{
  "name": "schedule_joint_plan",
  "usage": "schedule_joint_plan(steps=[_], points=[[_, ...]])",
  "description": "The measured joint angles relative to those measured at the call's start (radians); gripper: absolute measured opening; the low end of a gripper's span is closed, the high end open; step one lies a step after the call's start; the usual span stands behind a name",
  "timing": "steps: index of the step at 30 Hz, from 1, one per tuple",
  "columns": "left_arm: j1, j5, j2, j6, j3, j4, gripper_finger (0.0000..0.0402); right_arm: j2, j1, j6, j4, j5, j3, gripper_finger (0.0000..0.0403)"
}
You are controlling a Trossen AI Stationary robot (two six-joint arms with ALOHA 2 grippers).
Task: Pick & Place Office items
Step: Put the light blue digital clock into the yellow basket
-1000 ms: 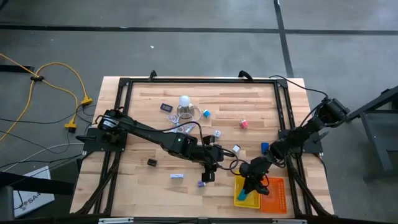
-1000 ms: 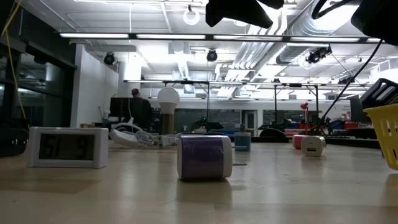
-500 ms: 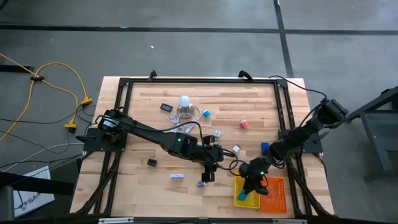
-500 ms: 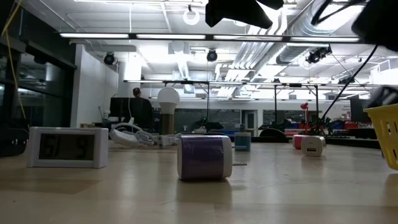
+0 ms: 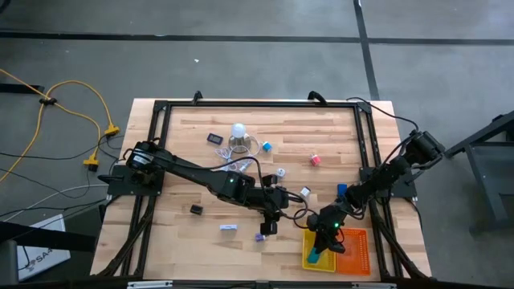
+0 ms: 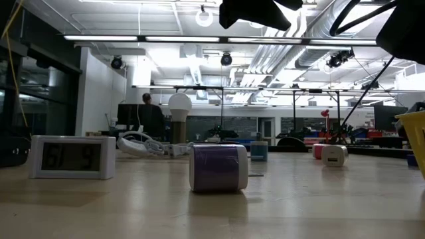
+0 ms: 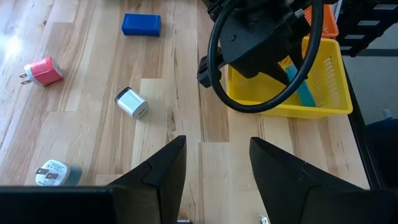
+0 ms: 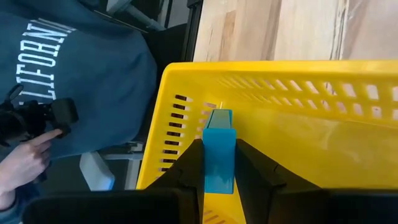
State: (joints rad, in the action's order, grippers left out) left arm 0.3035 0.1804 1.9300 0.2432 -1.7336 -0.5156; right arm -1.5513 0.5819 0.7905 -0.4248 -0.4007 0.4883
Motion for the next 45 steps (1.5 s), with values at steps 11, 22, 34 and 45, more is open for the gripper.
schedule_joint_plan(steps=[11,22,34,45], points=[[0.000,0.000,0.000,0.000,0.000,0.000,0.0171,0.000,0.000,-0.006,0.000,0.007,0.000,0.0059],[0.002,0.000,0.000,0.000,0.000,0.000,0.0171,-0.002,0.000,-0.010,0.008,0.015,-0.002,0.0104],[0.016,0.000,0.000,0.000,0.000,0.000,0.0171,-0.002,0.000,-0.009,-0.003,0.006,-0.002,0.0140],[0.016,0.000,0.000,0.000,0.000,0.000,0.0171,-0.002,0.000,-0.009,-0.028,0.005,-0.002,0.0141]])
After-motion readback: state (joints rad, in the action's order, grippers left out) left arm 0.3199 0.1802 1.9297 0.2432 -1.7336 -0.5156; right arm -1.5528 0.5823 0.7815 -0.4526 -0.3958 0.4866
